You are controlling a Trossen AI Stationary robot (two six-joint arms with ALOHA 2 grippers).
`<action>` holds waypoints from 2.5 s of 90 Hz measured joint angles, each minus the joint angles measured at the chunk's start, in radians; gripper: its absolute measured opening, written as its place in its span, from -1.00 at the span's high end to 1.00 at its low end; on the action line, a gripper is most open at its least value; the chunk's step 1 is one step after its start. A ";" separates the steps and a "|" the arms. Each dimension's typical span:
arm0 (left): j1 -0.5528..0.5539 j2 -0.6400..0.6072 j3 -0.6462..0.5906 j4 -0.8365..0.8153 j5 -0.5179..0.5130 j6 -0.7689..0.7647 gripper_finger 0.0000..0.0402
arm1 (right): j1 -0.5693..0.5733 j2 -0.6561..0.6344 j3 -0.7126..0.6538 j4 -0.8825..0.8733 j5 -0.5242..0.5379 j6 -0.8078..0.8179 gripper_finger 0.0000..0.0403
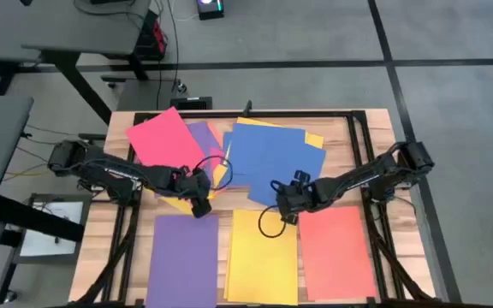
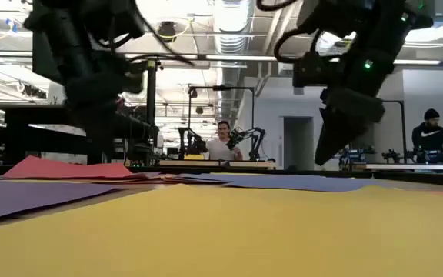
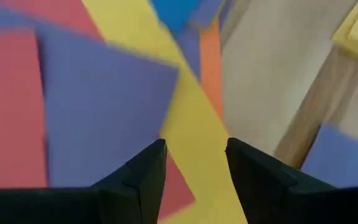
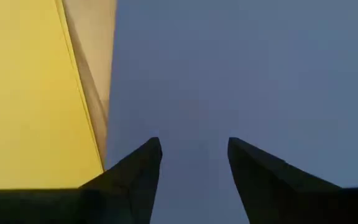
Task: Organize paper
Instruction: Adjust the stacked yellow papers, then stack the yellow paper on top of the yellow paper
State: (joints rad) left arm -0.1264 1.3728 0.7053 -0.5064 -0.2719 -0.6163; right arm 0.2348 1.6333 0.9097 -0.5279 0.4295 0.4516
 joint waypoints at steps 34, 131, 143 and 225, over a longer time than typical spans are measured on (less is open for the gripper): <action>-0.074 0.223 0.058 -0.003 -0.004 -0.059 0.26 | -0.009 0.003 -0.050 0.046 0.021 -0.068 0.11; -0.065 0.169 0.056 0.045 0.026 -0.152 0.26 | -0.006 0.003 -0.076 0.099 0.017 -0.066 0.11; -0.065 0.166 0.020 0.062 0.027 -0.189 0.26 | -0.006 0.003 -0.076 0.099 0.017 -0.065 0.11; -0.070 0.154 0.097 -0.105 0.059 -0.089 1.00 | 0.000 0.003 -0.075 0.089 0.017 -0.067 0.11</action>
State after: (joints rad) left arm -0.1967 1.5270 0.8020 -0.6111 -0.2124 -0.7055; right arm 0.2352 1.6360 0.8347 -0.4385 0.4469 0.3843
